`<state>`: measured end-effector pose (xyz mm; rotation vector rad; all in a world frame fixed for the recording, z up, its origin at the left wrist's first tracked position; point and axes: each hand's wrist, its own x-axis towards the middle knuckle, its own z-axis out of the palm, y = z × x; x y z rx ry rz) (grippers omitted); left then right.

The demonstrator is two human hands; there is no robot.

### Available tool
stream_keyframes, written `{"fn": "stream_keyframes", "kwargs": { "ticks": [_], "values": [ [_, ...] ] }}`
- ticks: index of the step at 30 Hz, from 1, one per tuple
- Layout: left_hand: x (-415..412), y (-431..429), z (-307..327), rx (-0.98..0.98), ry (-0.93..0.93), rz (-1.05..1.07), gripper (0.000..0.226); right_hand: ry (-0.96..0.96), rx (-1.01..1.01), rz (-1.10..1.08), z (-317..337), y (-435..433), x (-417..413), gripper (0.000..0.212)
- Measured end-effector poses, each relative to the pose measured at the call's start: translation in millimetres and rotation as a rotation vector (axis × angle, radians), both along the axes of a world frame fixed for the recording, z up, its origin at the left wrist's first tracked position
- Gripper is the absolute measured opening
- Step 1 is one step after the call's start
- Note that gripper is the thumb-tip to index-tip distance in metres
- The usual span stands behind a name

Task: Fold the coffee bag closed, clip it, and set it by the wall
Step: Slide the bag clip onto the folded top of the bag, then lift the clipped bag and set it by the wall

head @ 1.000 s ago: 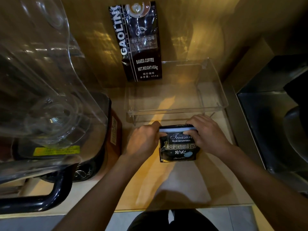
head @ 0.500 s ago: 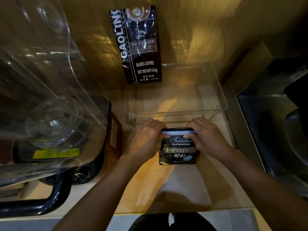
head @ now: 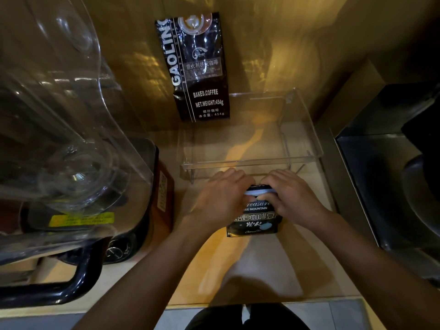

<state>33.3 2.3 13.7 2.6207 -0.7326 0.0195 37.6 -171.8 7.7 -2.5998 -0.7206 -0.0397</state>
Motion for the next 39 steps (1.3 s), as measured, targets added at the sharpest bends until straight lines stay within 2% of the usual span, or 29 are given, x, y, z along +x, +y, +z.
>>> {"fn": "stream_keyframes", "kwargs": {
  "ticks": [4, 7, 14, 16, 18, 20, 22, 24, 27, 31, 35, 37, 39],
  "values": [
    [0.8, -14.8, -3.1, -0.041, 0.070, 0.041, 0.020, 0.035, 0.018, -0.042, -1.9, 0.3, 1.0, 0.017],
    [3.3, -16.8, -4.3, -0.084, 0.103, 0.052, 0.017, 0.050, 0.026, -0.062, -3.9, 1.3, 1.0, 0.012],
    [2.7, -14.0, -4.4, -0.096, 0.030, 0.013, 0.014, 0.012, 0.038, -0.035, -6.6, 1.5, -3.8, 0.011],
    [1.9, -10.1, -5.9, -0.093, 0.007, 0.010, 0.020, 0.005, 0.048, -0.047, -7.2, -1.0, -3.9, 0.012],
    [0.6, -4.4, -10.1, -0.094, 0.027, 0.065, 0.039, 0.012, 0.067, -0.044, -9.0, -5.0, -4.1, 0.016],
    [-2.3, 4.2, -14.4, -0.244, 0.192, 0.166, 0.070, 0.043, 0.108, -0.037, -10.1, -9.4, -6.3, 0.021],
    [-6.8, 16.9, -19.0, -0.565, 0.469, 0.250, 0.097, 0.066, 0.143, -0.035, -11.0, -12.1, -10.4, 0.029],
    [-13.1, 29.4, -28.3, -0.806, 0.663, 0.296, 0.101, 0.093, 0.207, -0.053, -12.0, -13.9, -13.3, 0.032],
    [-23.9, 35.9, -50.9, -0.812, 0.766, 0.301, 0.085, 0.220, 0.405, -0.090, -13.6, -15.7, -17.7, 0.040],
    [-31.8, 33.0, -71.9, -0.855, 0.789, 0.336, 0.067, 0.469, 0.656, -0.267, -20.9, -16.1, -26.9, 0.080],
    [-33.5, 31.8, -75.9, -0.900, 0.791, 0.320, 0.062, 0.687, 0.858, -0.423, -38.7, -18.1, -41.7, 0.102],
    [-34.7, 32.3, -75.5, -0.906, 0.777, 0.316, 0.063, 0.821, 0.895, -0.423, -48.4, -18.8, -48.6, 0.103],
    [-36.1, 32.1, -76.4, -0.878, 0.793, 0.319, 0.073, 0.866, 0.849, -0.385, -56.6, -17.0, -53.1, 0.090]
  ]
}}
